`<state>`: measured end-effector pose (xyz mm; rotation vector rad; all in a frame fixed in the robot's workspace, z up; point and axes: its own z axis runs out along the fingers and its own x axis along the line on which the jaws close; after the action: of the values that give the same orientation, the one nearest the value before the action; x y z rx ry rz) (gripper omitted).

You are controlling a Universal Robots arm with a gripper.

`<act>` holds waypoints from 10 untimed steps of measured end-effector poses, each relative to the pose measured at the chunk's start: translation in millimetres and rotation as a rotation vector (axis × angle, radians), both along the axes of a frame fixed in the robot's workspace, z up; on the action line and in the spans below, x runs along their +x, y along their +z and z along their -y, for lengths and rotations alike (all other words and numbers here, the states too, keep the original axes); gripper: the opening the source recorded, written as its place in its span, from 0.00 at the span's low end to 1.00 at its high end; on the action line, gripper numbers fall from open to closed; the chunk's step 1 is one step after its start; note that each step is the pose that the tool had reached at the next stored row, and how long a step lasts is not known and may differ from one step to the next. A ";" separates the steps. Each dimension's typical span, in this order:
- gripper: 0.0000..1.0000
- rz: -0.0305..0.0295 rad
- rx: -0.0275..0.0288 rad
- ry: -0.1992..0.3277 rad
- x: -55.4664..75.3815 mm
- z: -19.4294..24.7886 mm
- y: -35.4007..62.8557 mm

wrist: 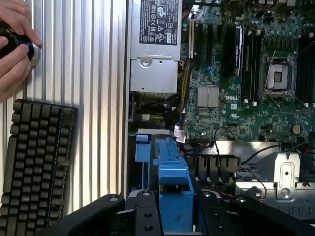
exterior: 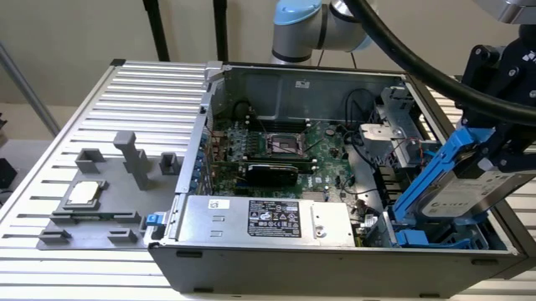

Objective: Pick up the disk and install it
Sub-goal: 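Insert the disk into the insertion slot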

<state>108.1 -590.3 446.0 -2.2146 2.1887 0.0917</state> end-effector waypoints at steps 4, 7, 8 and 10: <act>0.00 0.0000 0.0000 0.000 0.0 0.0 -4.6; 0.00 0.0000 -0.0001 0.000 0.0 0.0 -8.0; 0.00 0.0001 0.0000 0.000 0.0 0.0 -9.2; 0.00 0.0000 0.0000 0.000 -0.2 0.0 -11.6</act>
<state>107.9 -590.3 434.4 -2.2146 2.1887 0.0916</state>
